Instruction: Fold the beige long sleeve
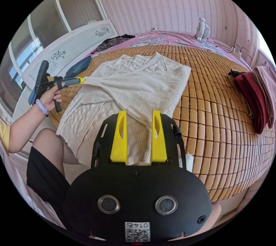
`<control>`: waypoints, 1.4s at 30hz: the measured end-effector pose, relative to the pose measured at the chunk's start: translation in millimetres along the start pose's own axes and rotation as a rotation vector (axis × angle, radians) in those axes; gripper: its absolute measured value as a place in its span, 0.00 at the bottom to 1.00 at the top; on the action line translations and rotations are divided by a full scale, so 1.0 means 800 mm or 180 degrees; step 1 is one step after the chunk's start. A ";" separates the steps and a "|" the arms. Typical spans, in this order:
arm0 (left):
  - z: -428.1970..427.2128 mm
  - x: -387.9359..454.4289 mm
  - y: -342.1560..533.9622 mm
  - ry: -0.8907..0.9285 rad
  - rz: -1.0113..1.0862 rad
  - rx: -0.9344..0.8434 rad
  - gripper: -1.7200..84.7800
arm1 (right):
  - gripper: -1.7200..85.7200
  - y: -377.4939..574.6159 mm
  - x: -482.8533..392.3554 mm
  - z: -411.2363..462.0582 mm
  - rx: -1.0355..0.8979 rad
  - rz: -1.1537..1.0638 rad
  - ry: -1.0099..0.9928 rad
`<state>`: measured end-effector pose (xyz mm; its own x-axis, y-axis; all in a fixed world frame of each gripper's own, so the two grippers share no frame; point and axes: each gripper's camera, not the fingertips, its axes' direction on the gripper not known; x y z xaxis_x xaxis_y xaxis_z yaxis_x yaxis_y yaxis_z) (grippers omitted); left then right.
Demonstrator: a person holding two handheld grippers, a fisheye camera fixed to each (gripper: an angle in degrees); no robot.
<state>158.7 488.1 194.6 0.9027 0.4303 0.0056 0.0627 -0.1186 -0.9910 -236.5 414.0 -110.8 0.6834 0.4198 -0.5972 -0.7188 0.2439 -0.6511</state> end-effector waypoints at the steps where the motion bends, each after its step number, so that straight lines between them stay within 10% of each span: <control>1: -0.011 -0.004 0.003 -0.0075 0.0094 0.0094 0.01 | 0.17 -0.002 0.002 0.000 0.0007 0.0015 -0.0052; 5: 0.045 -0.063 0.028 -0.0405 -0.0174 -0.0653 0.03 | 0.17 -0.006 0.012 0.007 -0.0060 0.0060 -0.0119; 17: 0.031 -0.197 0.006 -0.0115 -0.0589 -0.0065 0.08 | 0.18 -0.117 0.121 0.058 0.0075 0.0351 0.0189; 33: 0.170 -0.269 -0.124 0.0271 -0.0684 -0.0699 0.04 | 0.05 -0.267 0.212 0.152 -0.0278 0.0674 0.0188; 42: 0.068 -0.252 -0.127 0.0790 -0.0402 0.0196 0.01 | 0.04 -0.283 0.206 0.030 0.0521 0.0133 -0.0276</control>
<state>-52.5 462.3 286.5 0.9665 0.2049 0.1547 0.1622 -0.0203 -0.9865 36.2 448.8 -50.9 0.6441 0.5045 -0.5750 -0.7623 0.3607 -0.5374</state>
